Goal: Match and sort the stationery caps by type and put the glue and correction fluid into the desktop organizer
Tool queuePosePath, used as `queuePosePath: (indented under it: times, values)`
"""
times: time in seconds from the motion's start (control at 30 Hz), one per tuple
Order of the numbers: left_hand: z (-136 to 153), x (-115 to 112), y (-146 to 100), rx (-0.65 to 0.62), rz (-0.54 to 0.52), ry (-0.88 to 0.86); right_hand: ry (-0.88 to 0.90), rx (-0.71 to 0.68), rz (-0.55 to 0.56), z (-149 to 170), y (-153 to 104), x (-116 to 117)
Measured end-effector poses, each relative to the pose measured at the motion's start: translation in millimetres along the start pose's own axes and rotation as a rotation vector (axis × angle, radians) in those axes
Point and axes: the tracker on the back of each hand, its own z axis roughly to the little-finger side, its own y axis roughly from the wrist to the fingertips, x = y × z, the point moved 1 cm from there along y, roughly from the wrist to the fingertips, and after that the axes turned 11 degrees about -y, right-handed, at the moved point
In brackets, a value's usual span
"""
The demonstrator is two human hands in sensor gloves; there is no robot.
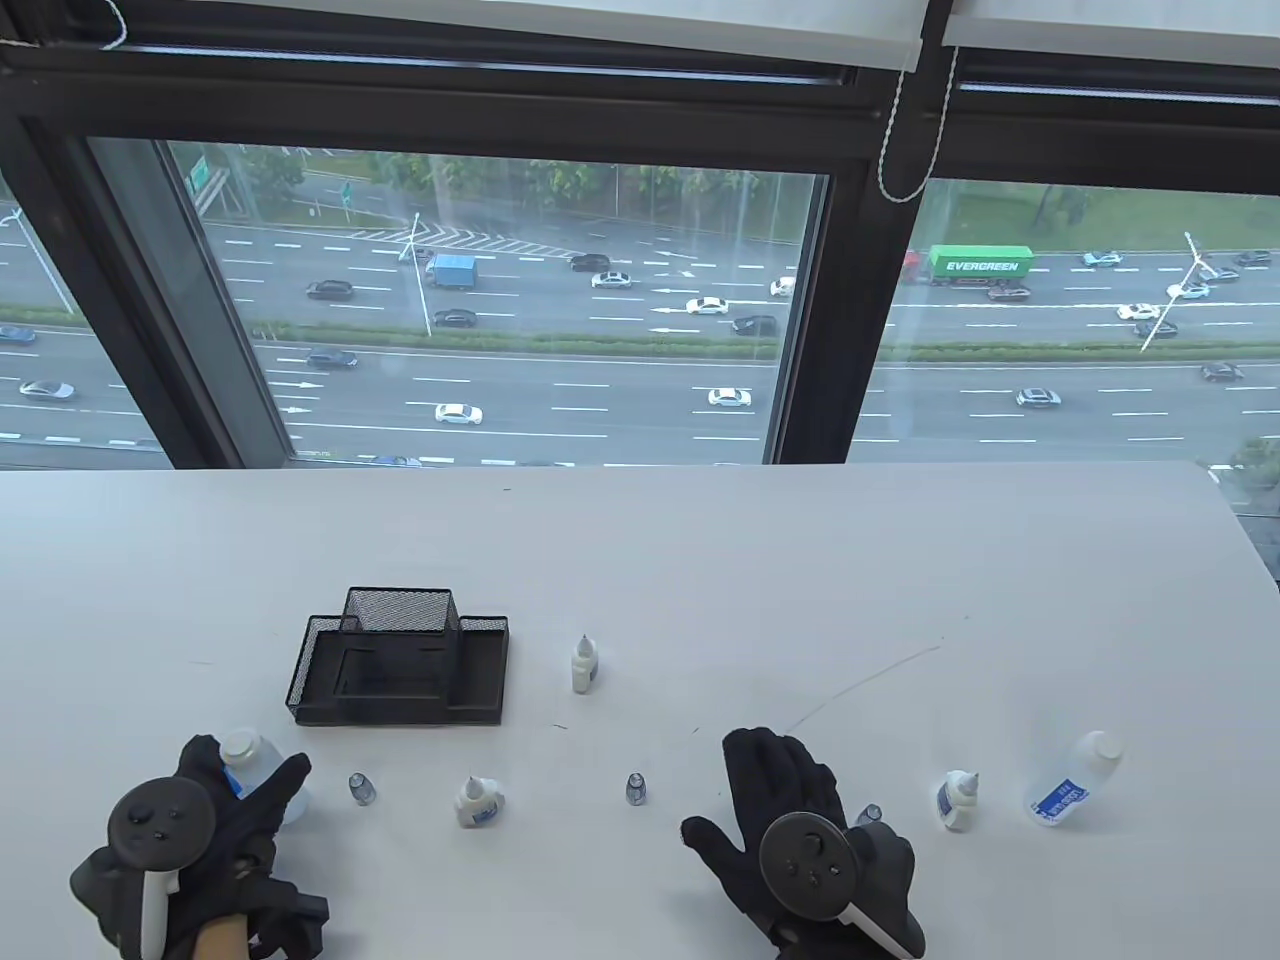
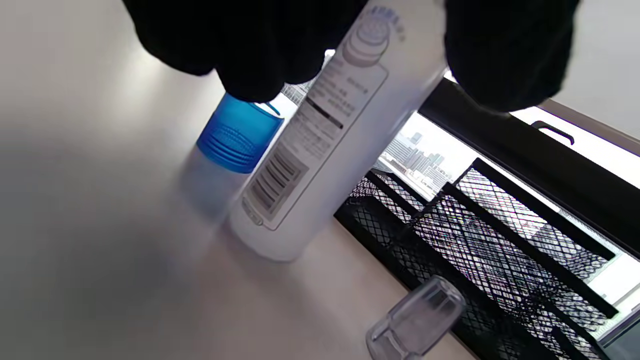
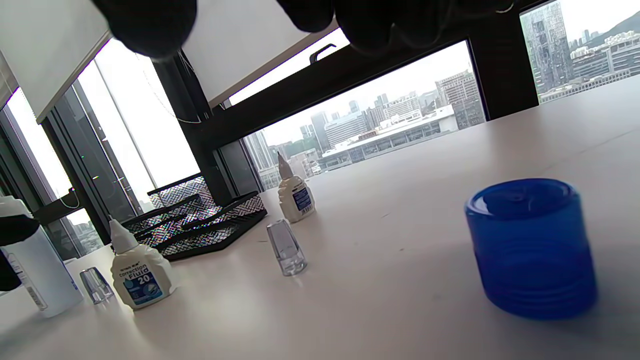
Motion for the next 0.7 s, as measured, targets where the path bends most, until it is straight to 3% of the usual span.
queuePosePath:
  times: [0.17,0.4,0.57,0.7]
  values:
    - [6.2,-7.5,3.5,0.023,0.000,-0.025,-0.001,0.000,-0.002,-0.2,0.0,-0.3]
    - [-0.5,-7.1,1.2,-0.042,-0.028,-0.014,-0.006,0.019,0.006,0.8,-0.2,-1.2]
    - [-43.7,3.4,-17.3,-0.247,-0.062,0.018,-0.010,0.074,0.022,5.5,-0.5,-4.5]
    - [-91.8,9.9,-47.3,-0.437,-0.065,-0.015,-0.003,0.092,0.021,9.7,1.0,-6.8]
